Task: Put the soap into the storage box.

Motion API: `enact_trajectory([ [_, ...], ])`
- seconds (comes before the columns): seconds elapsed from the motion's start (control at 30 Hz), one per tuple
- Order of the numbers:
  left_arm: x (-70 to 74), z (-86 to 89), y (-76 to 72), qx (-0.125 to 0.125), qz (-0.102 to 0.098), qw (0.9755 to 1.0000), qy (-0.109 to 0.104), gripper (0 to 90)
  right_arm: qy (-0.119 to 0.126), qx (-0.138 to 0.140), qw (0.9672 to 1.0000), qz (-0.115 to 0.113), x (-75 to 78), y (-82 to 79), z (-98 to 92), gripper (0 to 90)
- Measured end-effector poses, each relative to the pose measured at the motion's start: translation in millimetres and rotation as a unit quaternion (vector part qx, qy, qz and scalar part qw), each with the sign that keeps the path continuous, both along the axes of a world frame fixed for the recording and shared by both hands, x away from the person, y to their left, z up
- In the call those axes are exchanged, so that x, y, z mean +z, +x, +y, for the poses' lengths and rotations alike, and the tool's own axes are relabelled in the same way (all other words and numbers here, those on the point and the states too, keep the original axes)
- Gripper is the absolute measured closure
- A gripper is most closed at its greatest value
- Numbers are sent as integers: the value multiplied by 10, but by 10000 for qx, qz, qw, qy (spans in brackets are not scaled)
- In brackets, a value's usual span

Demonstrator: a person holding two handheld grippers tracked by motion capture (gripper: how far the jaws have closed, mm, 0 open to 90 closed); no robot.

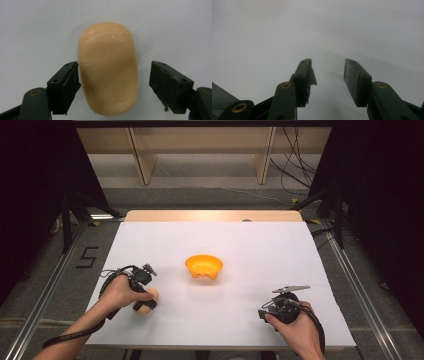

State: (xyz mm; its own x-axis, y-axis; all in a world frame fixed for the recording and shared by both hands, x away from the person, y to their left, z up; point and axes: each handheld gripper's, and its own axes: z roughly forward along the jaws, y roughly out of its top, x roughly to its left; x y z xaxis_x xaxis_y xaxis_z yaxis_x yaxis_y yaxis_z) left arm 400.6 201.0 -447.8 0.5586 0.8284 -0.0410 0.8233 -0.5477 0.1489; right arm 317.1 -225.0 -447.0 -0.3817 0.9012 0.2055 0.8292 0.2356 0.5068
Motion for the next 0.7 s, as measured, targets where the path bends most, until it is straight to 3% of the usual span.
enact_trajectory([
  [0.03,-8,-9,1,0,-13,10000,1,240,-151,94,9998,-108,-6,2,-10,579],
  [0.2,-59,-33,8,49,-184,9998,12,277,-107,94,9999,-53,-22,8,-8,580],
  [0.3,-70,-29,25,40,-114,9999,92,285,-27,170,9999,-21,-17,3,-9,580],
  [0.33,-75,-22,35,4,-67,9999,118,286,19,48,10000,1,-12,-2,10,580],
  [0.47,-112,-19,50,66,-78,9999,132,284,-18,42,10000,29,-16,1,9,580],
  [0.6,-128,-31,57,14,39,9997,222,294,-22,47,10000,40,-19,2,9,579],
  [0.63,-149,-30,61,-40,32,9997,255,297,-180,73,9998,-31,-40,10,-7,579],
  [0.7,-162,-26,67,-57,44,9997,221,303,-156,59,9998,-48,-40,7,-3,579],
])
